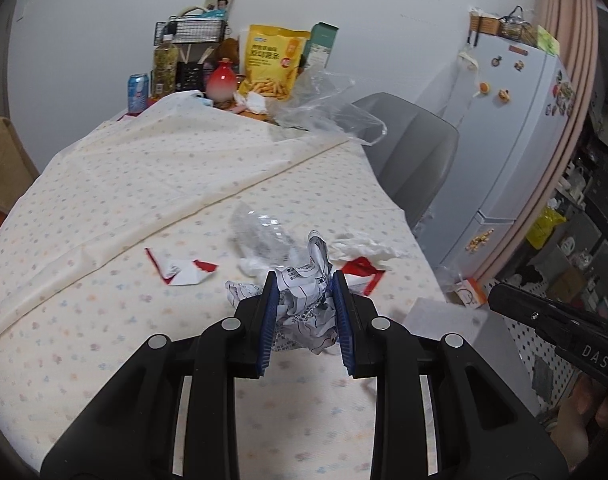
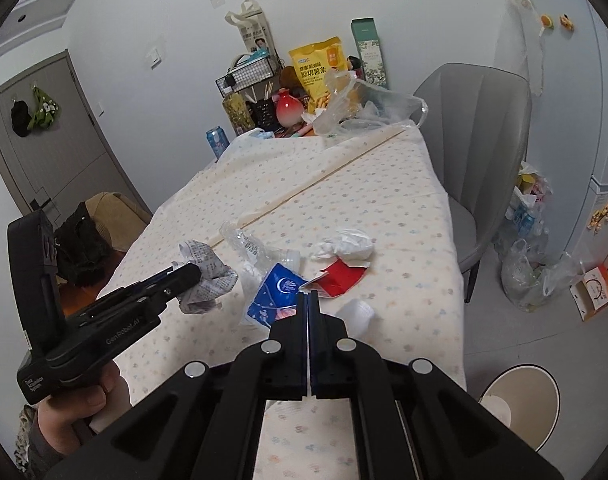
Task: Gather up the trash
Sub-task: 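Grasp the white face mask with the right tool while the left tool holds the foil, then carry the foil and mask to the white bin and open both tools, then move both tools back over the table toward the plastic bag, then grasp the clear plastic bag with the left tool while the right tool grasps a red scrap, then carry the plastic bag and red scrap over the bin and open both tools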
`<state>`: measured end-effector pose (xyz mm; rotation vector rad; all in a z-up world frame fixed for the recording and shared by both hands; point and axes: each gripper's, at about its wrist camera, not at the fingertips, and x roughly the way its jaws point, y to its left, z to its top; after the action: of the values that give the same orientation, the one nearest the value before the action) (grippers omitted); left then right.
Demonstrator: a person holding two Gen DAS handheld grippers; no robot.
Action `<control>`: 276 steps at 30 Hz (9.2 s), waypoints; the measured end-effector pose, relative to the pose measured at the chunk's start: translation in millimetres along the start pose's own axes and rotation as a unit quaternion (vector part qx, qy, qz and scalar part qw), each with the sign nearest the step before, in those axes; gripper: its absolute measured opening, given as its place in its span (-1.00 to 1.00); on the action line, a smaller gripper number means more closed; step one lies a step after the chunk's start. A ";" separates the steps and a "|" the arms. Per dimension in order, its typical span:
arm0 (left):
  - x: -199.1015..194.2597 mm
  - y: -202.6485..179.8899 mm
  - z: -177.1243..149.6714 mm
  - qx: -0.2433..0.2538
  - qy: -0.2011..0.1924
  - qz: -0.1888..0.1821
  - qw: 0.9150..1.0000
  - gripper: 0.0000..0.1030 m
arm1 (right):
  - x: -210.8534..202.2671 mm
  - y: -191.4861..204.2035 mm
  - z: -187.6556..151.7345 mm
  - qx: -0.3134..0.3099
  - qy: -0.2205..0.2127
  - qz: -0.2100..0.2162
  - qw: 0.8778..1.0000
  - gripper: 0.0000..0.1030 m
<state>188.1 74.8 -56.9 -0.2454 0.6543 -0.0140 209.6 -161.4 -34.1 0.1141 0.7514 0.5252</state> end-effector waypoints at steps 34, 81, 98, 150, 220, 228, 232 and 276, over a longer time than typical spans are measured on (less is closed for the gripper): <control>11.1 -10.9 -33.3 0.019 0.036 0.000 0.999 -0.47 | 50.0 -30.4 -71.4 -0.009 0.115 -0.093 0.989 -0.90; 129.6 -284.2 -54.0 0.183 0.115 -0.127 0.968 -0.47 | -57.5 -308.4 -104.8 0.207 0.029 -0.251 0.945 -0.83; 166.7 -340.8 -96.1 0.217 0.169 -0.142 0.951 -0.47 | -87.2 -360.2 -157.8 0.272 0.016 -0.260 0.926 0.02; 45.0 -101.9 7.2 0.074 0.025 -0.040 0.996 0.85 | -72.7 -140.7 -54.9 0.097 -0.072 -0.199 0.972 0.85; 46.1 -29.9 69.4 -0.047 -0.026 -0.041 0.998 -0.58 | 30.0 -57.4 32.6 0.063 -0.030 -0.056 0.996 -0.97; 56.4 -92.7 57.5 -0.013 -0.007 -0.080 0.997 -0.58 | -17.5 -100.7 16.0 0.087 -0.048 -0.094 0.991 -0.97; 64.4 -127.2 50.3 0.006 0.003 -0.099 0.995 -0.58 | -40.7 -131.9 4.6 0.110 -0.056 -0.118 0.985 -0.97; 193.7 -337.9 -79.3 0.145 0.173 -0.150 0.963 -0.57 | -76.0 -373.8 -167.5 0.317 0.019 -0.219 0.923 -0.01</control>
<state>315.8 -288.3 -156.2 -0.0542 0.9477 -0.4494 204.6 -536.7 -214.9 0.5261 0.9319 -0.1595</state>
